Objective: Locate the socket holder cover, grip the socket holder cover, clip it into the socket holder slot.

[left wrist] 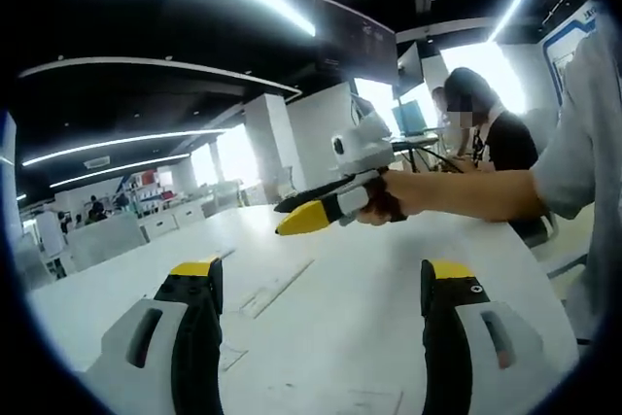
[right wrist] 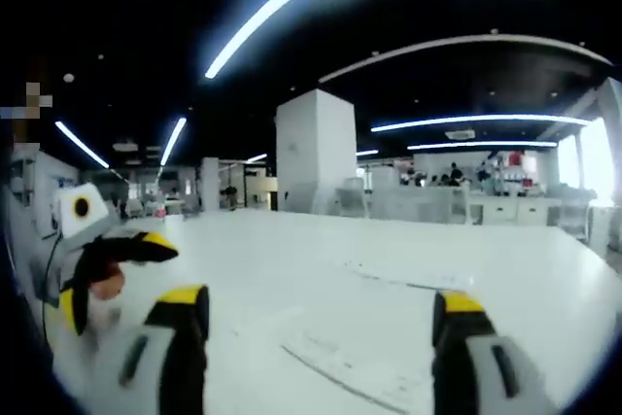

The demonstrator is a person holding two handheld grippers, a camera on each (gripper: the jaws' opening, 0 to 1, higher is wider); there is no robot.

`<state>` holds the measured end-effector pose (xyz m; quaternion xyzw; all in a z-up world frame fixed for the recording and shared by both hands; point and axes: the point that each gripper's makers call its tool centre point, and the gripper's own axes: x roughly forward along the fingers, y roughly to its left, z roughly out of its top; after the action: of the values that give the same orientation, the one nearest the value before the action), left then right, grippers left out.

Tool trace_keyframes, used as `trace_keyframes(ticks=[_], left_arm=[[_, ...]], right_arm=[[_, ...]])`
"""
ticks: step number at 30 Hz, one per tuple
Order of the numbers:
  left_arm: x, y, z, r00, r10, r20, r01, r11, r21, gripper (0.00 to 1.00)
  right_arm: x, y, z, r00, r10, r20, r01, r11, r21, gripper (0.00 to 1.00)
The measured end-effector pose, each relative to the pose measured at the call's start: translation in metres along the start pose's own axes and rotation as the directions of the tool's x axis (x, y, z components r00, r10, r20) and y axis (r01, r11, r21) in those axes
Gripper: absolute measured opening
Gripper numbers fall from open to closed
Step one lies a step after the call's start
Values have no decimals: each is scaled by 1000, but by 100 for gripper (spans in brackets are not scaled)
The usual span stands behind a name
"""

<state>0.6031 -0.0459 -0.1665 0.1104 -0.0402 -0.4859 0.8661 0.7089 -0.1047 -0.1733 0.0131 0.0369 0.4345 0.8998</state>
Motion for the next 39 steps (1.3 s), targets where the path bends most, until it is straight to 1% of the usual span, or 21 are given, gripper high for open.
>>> trace_keyframes(ticks=[4, 9, 12, 13, 16, 17, 19, 23, 24, 29, 34, 38, 39], left_arm=[[1, 6, -3, 1000, 15, -4, -15, 1000, -11, 82], [1, 10, -6, 1000, 25, -13, -25, 1000, -15, 82], [0, 9, -4, 1000, 26, -6, -26, 999, -29, 82], [0, 8, -4, 1000, 26, -4, -26, 999, -31, 82], [0, 6, -1, 1000, 24, 10, -23, 999, -47, 82], [0, 6, -1, 1000, 23, 10, -22, 999, -49, 82], [0, 6, -4, 1000, 20, 3, -20, 998, -56, 82], [1, 5, -7, 1000, 16, -6, -16, 998, -65, 82], [1, 5, -7, 1000, 16, -8, -16, 998, -61, 82], [2, 5, -7, 1000, 17, -14, -18, 998, -56, 82], [3, 4, -10, 1000, 12, -25, -14, 998, -55, 82], [4, 4, -12, 999, 10, -34, -12, 998, -54, 82], [3, 4, -12, 999, 11, -36, -13, 998, -53, 82]], right_arm=[[1, 1, -8, 1000, -8, 6, 8, 1000, 28, 95], [1, 1, -19, 1000, -3, -3, 4, 997, 74, 95], [-2, -1, -25, 1000, -11, -29, 13, 998, 66, 95], [-2, -1, -25, 1000, -12, -29, 13, 998, 66, 95], [-2, -7, -36, 998, -33, -62, 38, 996, 83, 95], [-2, -8, -38, 997, -34, -68, 40, 996, 86, 95], [0, -13, -48, 994, -37, -105, 49, 993, 109, 95], [-3, -19, -51, 992, -55, -115, 70, 989, 131, 95], [-5, -22, -48, 992, -64, -109, 79, 987, 138, 95], [-8, -29, -48, 989, -98, -115, 117, 979, 170, 95], [-14, -40, -62, 970, -144, -198, 170, 978, 123, 95], [-13, -36, -73, 961, -113, -253, 153, 977, 146, 95], [-13, -35, -73, 962, -108, -250, 149, 977, 154, 95]])
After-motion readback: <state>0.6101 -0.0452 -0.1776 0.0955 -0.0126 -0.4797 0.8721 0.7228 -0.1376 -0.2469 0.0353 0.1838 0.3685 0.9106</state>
